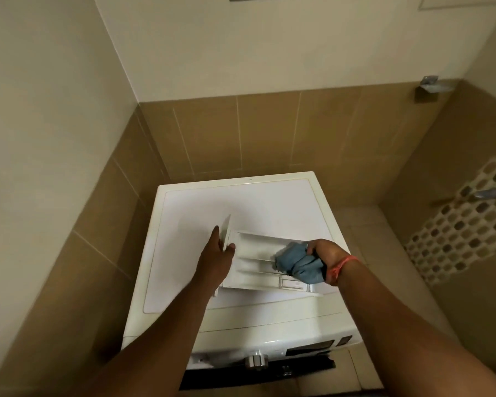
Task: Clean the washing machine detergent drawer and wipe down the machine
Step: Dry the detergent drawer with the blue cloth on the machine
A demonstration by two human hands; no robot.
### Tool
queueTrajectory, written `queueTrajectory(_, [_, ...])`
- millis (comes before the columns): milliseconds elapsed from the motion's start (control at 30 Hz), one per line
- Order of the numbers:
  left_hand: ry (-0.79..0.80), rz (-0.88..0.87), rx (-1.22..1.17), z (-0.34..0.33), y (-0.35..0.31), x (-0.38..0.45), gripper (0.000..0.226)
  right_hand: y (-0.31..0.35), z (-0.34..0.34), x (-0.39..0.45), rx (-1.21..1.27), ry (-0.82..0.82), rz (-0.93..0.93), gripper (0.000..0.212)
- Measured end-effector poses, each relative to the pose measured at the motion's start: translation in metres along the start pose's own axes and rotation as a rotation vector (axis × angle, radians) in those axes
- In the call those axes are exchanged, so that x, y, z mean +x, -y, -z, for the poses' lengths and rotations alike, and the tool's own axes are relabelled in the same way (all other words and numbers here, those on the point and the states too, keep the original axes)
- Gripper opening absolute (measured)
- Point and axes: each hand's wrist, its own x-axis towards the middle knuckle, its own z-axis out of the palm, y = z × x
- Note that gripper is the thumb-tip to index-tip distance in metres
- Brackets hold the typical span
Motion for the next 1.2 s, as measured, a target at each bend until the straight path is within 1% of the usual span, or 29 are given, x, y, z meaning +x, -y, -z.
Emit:
queueTrajectory(67, [0.006,-0.073,-0.019,0.004,-0.004,-0.003,0.072,0.003,-0.002,-0.005,0.104,0.018,0.021,0.016])
queueTrajectory(133, [0.001,-0.136,-0.049,0.010,-0.005,-0.005,0.073,0.002,-0.004,-0.010,0.254,0.072,0.031,0.023])
queueTrajectory(200, [0.014,-0.165,-0.125,0.015,-0.006,-0.009,0.067,-0.001,-0.005,-0.010,0.280,0.108,0.081,0.028])
queueTrajectory(233, [0.012,-0.172,-0.185,0.017,-0.006,-0.012,0.058,-0.005,-0.006,-0.010,0.267,0.114,0.112,0.031])
queueTrajectory(267, [-0.010,-0.182,-0.246,0.018,-0.006,-0.015,0.043,-0.009,-0.007,-0.010,0.253,0.117,0.149,0.034])
queueTrajectory(300, [-0.056,-0.189,-0.300,0.019,-0.005,-0.017,0.025,-0.014,-0.008,-0.008,0.251,0.105,0.191,0.035])
queueTrajectory(333, [-0.105,-0.202,-0.355,0.019,-0.005,-0.020,0.013,-0.020,-0.009,-0.007,0.260,0.090,0.234,0.033])
queueTrajectory(367, [-0.149,-0.215,-0.399,0.018,-0.005,-0.023,0.016,-0.026,-0.010,-0.006,0.260,0.076,0.273,0.027])
queueTrajectory(400, [-0.186,-0.213,-0.423,0.019,-0.006,-0.026,0.025,-0.032,-0.010,-0.005,0.254,0.065,0.300,0.026])
queueTrajectory(433, [-0.221,-0.202,-0.409,0.019,-0.006,-0.028,0.032,-0.038,-0.010,-0.004,0.245,0.059,0.320,0.027])
queueTrajectory(467, [-0.256,-0.191,-0.381,0.019,-0.007,-0.030,0.034,-0.044,-0.011,-0.004,0.234,0.065,0.336,0.027])
queueTrajectory(567, [-0.302,-0.150,-0.349,0.017,-0.005,-0.034,0.026,-0.053,-0.010,-0.007,0.183,0.083,0.362,0.024])
queueTrajectory(667, [-0.312,-0.139,-0.357,0.016,0.000,-0.037,0.027,-0.054,-0.007,-0.010,0.163,0.069,0.382,0.027])
queueTrajectory(800, [-0.346,-0.145,-0.331,0.018,0.001,-0.037,0.035,-0.053,0.003,-0.008,0.136,0.006,0.357,0.028])
queueTrajectory(867, [-0.395,-0.170,-0.272,0.020,-0.002,-0.036,0.039,-0.054,0.010,-0.009,0.098,-0.077,0.340,0.023])
queueTrajectory(933, [-0.427,-0.209,-0.188,0.024,-0.009,-0.034,0.045,-0.055,0.020,-0.012,0.060,-0.209,0.334,0.017])
queueTrajectory(967, [-0.439,-0.244,-0.118,0.025,-0.013,-0.033,0.049,-0.053,0.026,-0.016,0.046,-0.281,0.336,0.016])
queueTrajectory(1033, [-0.433,-0.318,0.116,0.027,-0.024,-0.029,0.058,-0.045,0.033,-0.031,0.054,-0.400,0.369,0.017])
queueTrajectory(1067, [-0.401,-0.334,0.263,0.027,-0.029,-0.027,0.063,-0.039,0.034,-0.041,0.041,-0.464,0.427,0.018])
queueTrajectory(1100, [-0.357,-0.333,0.412,0.027,-0.034,-0.024,0.070,-0.032,0.033,-0.050,-0.019,-0.547,0.523,0.020])
queueTrajectory(1167, [-0.283,-0.320,0.672,0.025,-0.040,-0.018,0.083,-0.016,0.024,-0.067,-0.217,-0.684,0.774,0.024])
queueTrajectory(1200, [-0.259,-0.321,0.763,0.023,-0.040,-0.016,0.086,-0.009,0.013,-0.075,-0.310,-0.700,0.890,0.027])
